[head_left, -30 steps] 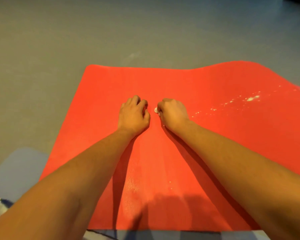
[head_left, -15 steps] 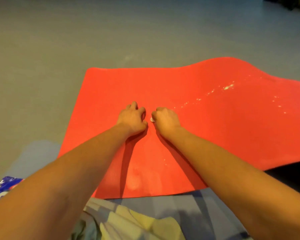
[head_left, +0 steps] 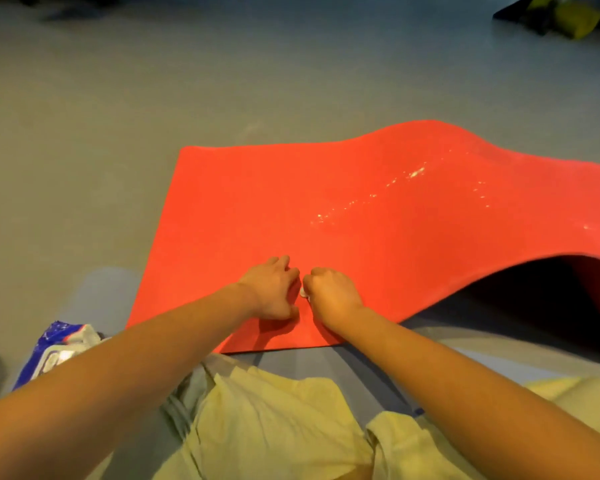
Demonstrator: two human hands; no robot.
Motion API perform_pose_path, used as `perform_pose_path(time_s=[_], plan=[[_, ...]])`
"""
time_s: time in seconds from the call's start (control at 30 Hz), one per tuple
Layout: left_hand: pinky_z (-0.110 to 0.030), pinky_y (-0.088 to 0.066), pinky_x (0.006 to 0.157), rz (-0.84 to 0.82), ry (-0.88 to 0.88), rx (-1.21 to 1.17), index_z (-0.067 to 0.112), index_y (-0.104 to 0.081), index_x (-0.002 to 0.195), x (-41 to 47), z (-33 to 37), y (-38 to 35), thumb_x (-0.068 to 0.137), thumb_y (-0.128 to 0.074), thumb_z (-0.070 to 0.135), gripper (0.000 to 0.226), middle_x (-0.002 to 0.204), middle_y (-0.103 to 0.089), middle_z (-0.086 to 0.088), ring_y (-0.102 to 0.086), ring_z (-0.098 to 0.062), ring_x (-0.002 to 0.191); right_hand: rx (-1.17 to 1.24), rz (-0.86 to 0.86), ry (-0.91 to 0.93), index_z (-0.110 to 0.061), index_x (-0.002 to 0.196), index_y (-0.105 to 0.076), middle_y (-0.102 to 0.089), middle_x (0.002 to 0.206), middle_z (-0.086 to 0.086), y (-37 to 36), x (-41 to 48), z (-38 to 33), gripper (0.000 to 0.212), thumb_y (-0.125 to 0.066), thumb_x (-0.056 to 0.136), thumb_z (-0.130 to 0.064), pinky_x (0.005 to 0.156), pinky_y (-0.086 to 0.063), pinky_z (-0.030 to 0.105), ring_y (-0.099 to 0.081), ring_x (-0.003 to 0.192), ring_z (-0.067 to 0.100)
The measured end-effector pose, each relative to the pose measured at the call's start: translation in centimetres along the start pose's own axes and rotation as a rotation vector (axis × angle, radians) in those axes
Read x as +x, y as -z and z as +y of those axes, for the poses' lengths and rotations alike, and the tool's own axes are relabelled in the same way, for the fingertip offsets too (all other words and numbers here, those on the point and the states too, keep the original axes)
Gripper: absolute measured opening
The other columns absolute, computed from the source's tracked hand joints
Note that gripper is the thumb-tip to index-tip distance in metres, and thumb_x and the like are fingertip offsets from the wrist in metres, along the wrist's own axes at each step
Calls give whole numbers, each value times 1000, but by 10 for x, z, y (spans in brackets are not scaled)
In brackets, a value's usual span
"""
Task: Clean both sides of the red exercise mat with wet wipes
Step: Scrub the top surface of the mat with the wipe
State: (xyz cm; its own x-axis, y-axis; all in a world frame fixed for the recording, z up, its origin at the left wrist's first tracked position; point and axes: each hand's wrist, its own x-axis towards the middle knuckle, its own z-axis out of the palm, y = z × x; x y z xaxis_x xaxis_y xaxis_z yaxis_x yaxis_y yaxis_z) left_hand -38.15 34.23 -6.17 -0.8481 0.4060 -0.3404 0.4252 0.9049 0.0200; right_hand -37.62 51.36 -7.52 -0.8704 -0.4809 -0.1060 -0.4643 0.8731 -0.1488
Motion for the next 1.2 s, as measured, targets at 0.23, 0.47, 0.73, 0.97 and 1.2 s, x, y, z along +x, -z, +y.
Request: perform_pose_path(time_s=[0.23,0.47,0.73,0.97,1.2], plan=[[-47,-49,104,-145,-58,19,21,-40,146,-40,24,-12,57,-72,90,117,144,-40,-13,-44,-36,131,-117,-145,-4,-15,103,-70,-67,111,10,26,-28,-20,17,-60,90,-15,70,-43,34,-66,103,32],[-42,-46,67,8,-231,150,22,-57,120,-49,28,1,79,-74,48,51,115,-52,-7,-58,-33,99,-182,-147,-26,-13,104,-67,-66,113,12,38,-37,-13,13,-62,93,-17,71,-45,35,-65,104,33],[-46,-50,83,157,27,300,19,-57,120,-66,-48,50,92,-57,10,29,120,-54,-7,-54,-32,118,-56,20,-94,-9,106,-64,-62,114,13,48,-21,-1,15,-59,92,-11,76,-46,37,-62,106,34],[-41,-47,82,120,125,176,20,-57,122,-43,-41,31,95,-62,38,32,122,-50,-8,-51,-31,121,-41,38,-116,-12,113,-58,-56,110,12,21,-2,-2,25,-58,89,-5,64,-38,35,-56,105,34],[-40,-42,75,48,-3,97,18,-55,128,3,7,6,87,-70,38,48,126,-50,-9,-52,-33,115,41,39,-73,-12,103,-64,-53,106,9,2,-2,25,19,-58,86,-13,70,-40,35,-54,103,31]])
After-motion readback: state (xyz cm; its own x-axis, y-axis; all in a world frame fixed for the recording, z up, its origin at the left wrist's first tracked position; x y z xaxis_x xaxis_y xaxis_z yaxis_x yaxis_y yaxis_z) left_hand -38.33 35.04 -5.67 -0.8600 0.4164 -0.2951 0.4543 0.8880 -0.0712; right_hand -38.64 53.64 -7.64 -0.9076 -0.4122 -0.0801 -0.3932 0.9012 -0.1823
